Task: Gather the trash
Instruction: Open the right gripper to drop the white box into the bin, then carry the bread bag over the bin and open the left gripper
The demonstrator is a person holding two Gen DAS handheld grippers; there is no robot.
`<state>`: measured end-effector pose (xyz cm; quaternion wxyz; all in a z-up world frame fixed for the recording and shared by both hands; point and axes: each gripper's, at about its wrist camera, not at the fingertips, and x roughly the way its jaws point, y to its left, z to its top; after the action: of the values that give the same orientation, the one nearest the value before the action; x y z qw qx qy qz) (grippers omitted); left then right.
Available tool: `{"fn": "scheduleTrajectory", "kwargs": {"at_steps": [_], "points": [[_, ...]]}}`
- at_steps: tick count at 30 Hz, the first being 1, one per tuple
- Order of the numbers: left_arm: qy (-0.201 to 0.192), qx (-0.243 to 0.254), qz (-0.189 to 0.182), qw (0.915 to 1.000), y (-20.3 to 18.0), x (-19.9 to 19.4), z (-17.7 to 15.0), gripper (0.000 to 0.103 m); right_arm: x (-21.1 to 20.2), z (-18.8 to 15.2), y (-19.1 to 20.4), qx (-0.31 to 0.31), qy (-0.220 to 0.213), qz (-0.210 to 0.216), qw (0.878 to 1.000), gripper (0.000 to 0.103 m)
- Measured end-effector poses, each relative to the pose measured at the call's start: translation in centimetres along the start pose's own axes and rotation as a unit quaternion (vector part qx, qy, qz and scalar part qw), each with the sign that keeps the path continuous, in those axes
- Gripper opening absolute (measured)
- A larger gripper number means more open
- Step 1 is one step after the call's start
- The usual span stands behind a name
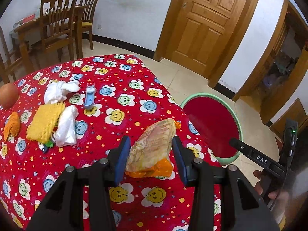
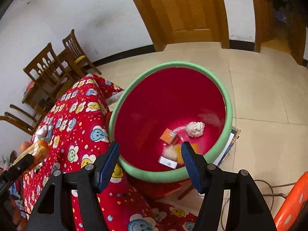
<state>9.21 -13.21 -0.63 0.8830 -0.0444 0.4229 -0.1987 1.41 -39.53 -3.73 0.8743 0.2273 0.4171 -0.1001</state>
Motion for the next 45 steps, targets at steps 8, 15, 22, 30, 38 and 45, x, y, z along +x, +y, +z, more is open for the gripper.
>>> {"fn": "scheduleTrajectory", "kwargs": {"at_steps": [8, 15, 22, 30, 38, 45], "points": [[0.006, 0.027, -0.013, 0.9995, -2.2, 1.0, 0.3, 0.045, -2.2, 0.0, -0.2, -0.004, -0.030, -0.006, 1.000, 0.068], [0.014, 0.053, -0.027, 0.9981, -4.5, 2.4, 0.6, 0.045, -3.4, -0.2, -1.1, 0.006, -0.045, -0.017, 0.999, 0.068], [0.023, 0.072, -0.044, 0.9961, -6.6, 4.4, 0.8, 0.045, -4.0, -0.7, -2.9, 0.029, -0.054, -0.040, 0.997, 0.068], [0.036, 0.099, -0.049, 0.9932, -9.4, 6.9, 1.0, 0.045, -4.5, -0.8, -5.3, 0.054, -0.063, -0.047, 0.996, 0.068], [0.046, 0.121, -0.048, 0.9904, -11.2, 8.8, 1.1, 0.045, -4.8, -0.9, -7.3, 0.075, -0.068, -0.052, 0.994, 0.068], [0.048, 0.117, -0.048, 0.9908, -11.3, 8.6, 1.1, 0.054, -4.8, -0.9, -7.5, 0.077, -0.070, -0.046, 0.993, 0.068]]}}
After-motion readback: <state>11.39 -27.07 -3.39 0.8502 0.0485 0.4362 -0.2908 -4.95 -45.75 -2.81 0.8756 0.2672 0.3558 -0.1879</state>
